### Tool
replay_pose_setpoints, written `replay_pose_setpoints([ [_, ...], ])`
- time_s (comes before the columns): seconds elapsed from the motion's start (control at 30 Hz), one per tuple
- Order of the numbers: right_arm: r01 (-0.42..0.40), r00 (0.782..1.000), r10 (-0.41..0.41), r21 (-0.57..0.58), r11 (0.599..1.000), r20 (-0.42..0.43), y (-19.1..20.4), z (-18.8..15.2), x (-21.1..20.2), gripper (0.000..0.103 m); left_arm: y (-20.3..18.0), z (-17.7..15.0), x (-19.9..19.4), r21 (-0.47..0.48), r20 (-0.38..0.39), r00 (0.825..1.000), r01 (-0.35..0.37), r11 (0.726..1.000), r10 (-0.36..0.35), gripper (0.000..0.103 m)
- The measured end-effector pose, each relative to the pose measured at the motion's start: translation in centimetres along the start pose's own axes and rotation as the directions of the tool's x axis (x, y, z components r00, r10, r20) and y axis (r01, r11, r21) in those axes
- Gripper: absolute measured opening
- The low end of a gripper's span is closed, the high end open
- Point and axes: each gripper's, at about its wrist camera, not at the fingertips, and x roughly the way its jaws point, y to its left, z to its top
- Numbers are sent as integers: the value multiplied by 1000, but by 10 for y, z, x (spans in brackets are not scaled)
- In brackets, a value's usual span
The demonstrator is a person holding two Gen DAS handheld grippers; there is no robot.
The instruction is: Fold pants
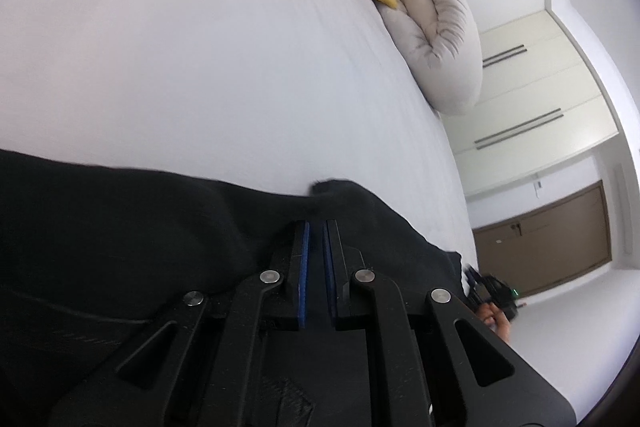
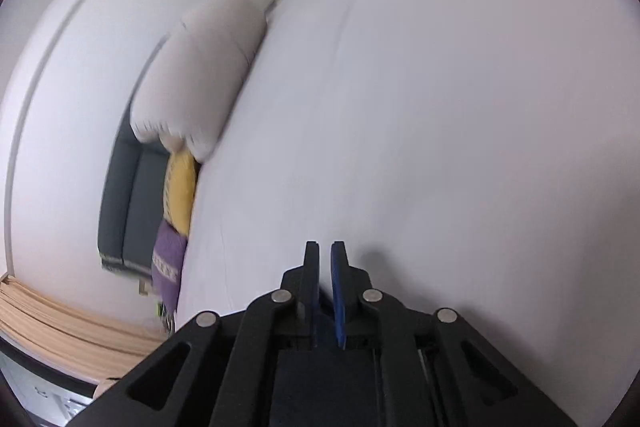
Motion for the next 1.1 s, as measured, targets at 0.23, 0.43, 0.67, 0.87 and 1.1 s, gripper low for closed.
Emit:
replay_pose_setpoints([
  [0.23, -88, 996, 87, 26, 996, 32, -21, -44, -105, 67, -39, -18, -23, 42, -3, 999, 34, 999, -34, 9],
  [0.43, -83, 994, 92, 131, 988, -64, -58, -83, -118, 62, -83, -68, 17, 164, -167, 985, 65, 984, -38, 9],
  [0.67, -86, 985, 101, 111, 990, -143, -32, -81, -72, 63, -62, -85, 18, 118, -211, 977, 43, 992, -17, 9],
  [0.87, -103, 978, 123, 120, 987, -167, -22, -73, -43, 48, -63, -80, 24, 128, -211, 978, 31, 991, -4, 9],
  [1.1, -83, 979, 101, 101, 991, -180, -18, -75, -26, 13, -60, -84, 26, 119, -211, 977, 38, 992, -13, 8],
])
